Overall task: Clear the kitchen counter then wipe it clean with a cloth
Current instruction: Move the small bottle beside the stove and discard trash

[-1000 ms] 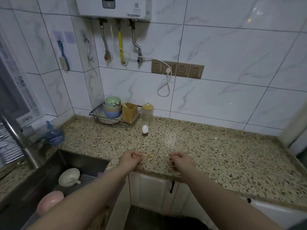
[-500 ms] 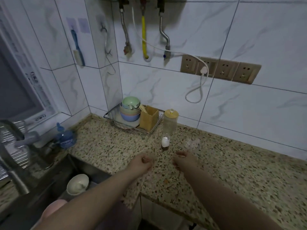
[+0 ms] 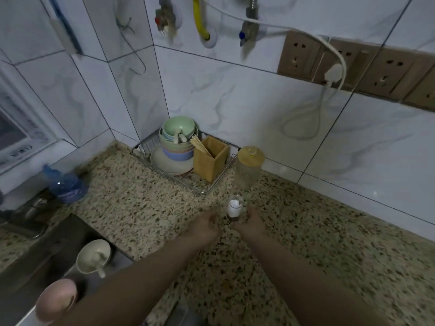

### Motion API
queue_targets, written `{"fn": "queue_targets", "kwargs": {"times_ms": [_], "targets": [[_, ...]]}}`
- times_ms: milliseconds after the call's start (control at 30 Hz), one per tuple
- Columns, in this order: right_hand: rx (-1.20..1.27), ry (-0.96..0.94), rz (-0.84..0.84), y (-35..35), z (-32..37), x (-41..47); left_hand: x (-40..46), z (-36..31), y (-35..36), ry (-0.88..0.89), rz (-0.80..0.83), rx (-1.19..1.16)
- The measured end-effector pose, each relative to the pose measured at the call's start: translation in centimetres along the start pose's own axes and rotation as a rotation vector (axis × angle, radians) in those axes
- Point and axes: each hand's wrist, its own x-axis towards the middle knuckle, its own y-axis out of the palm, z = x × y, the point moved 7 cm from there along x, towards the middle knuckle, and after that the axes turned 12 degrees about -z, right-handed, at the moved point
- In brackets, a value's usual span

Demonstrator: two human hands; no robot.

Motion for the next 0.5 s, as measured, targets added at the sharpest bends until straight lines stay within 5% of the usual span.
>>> {"fn": "queue_targets", "kwargs": {"times_ms": [500], "targets": [[0.108,-0.252,-0.018,2.7,1.3,3.6,3.3,-0.3,1.3,-0.007,-0.046,-0.329]]}}
